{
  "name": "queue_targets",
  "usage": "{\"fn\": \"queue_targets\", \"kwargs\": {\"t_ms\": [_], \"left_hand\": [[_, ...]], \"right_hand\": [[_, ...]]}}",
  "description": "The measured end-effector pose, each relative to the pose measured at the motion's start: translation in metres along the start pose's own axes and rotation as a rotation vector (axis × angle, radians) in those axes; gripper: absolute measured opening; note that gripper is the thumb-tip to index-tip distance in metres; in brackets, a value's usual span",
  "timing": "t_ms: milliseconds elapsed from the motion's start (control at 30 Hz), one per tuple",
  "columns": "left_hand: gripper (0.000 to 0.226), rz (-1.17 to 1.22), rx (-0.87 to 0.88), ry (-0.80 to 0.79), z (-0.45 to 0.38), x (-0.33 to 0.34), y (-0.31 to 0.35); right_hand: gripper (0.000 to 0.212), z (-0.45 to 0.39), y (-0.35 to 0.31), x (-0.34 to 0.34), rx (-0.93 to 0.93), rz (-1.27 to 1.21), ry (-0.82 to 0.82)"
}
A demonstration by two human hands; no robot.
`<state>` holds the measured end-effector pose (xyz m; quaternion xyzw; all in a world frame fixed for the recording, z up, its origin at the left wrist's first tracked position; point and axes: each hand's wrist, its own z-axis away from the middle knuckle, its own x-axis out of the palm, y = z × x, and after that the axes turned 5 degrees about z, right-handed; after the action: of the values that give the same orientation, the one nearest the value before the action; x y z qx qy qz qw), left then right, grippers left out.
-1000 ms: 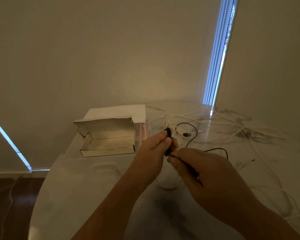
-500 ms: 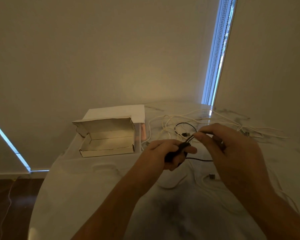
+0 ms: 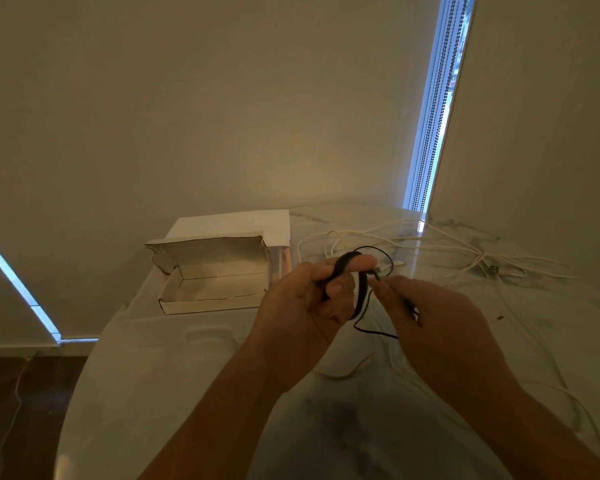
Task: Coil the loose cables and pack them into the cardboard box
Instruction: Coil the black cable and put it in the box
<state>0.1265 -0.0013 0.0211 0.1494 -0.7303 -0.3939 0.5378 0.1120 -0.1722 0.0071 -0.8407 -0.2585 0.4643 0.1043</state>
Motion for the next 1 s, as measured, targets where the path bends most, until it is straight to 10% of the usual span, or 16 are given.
{"fn": "queue_targets", "kwargs": {"t_ms": [700, 1000], "left_hand": [[0.026, 0.182, 0.265, 0.256, -0.006, -0.015, 0.013], [0.028, -0.06, 0.232, 0.296, -0.011, -0.008, -0.006]], "right_hand": [[0.036, 0.031, -0.05, -0.007, -0.215, 0.081, -0.456], [0.014, 0.031, -0.051, -0.007, -0.282, 0.066, -0.196]]}}
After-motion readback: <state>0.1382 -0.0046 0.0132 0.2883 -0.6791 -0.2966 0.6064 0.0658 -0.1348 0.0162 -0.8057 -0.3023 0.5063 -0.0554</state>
